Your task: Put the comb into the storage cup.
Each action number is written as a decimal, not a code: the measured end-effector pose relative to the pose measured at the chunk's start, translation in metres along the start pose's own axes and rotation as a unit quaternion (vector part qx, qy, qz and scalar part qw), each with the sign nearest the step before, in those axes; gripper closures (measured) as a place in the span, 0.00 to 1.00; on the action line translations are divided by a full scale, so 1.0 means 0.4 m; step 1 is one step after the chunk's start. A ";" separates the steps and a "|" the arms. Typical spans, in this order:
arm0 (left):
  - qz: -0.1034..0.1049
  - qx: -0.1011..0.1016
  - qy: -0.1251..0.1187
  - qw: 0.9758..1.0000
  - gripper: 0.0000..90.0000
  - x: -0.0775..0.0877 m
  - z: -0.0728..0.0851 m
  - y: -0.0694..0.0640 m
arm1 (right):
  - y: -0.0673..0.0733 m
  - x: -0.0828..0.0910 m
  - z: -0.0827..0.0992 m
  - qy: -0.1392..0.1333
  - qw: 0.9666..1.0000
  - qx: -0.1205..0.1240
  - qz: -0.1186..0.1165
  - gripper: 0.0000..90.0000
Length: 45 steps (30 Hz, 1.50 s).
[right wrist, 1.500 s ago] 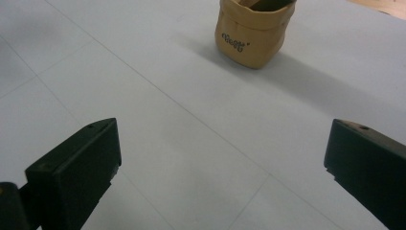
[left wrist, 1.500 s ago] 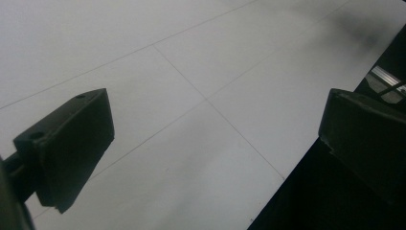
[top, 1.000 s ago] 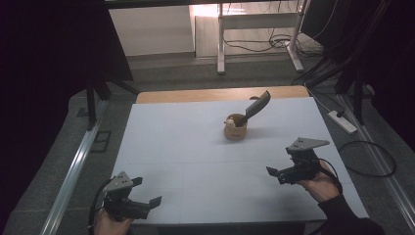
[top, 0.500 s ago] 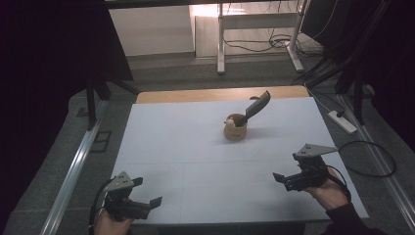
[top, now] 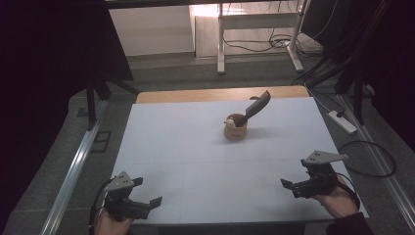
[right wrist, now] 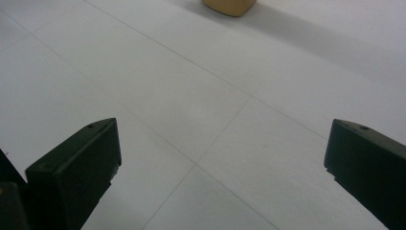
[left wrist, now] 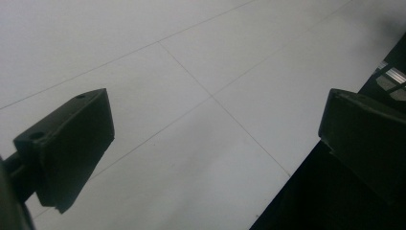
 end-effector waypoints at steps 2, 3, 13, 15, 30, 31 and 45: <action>0.000 0.000 0.000 1.000 0.00 0.000 0.000 0.000 | -0.002 0.003 0.006 0.001 1.000 -0.001 0.002 0.00; 0.000 0.000 0.000 1.000 0.00 0.000 0.000 0.000 | -0.003 0.005 0.010 0.001 1.000 -0.003 0.003 0.00; 0.000 0.000 0.000 1.000 0.00 0.000 0.000 0.000 | -0.015 0.026 0.034 -0.002 1.000 -0.011 0.016 0.00; 0.000 0.000 0.000 1.000 0.00 0.000 0.000 0.000 | -0.016 0.029 0.039 -0.001 1.000 -0.011 0.018 0.00; 0.000 0.001 0.000 1.000 0.00 0.000 0.000 0.000 | -0.016 0.052 0.069 0.008 0.999 -0.021 0.038 0.00; 0.000 0.001 0.000 1.000 0.00 0.000 0.000 0.000 | -0.016 0.053 0.071 0.008 0.999 -0.020 0.040 0.00; 0.000 0.001 0.000 1.000 0.00 0.000 0.000 0.000 | -0.015 0.068 0.093 0.020 0.998 -0.030 0.051 0.00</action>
Point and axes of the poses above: each handheld gripper's, and its own axes: x roughly backward along the jaws, z roughly out of its underside, y roughly to its left, the point moved 2 cm from there along -x, roughly forward along the jaws
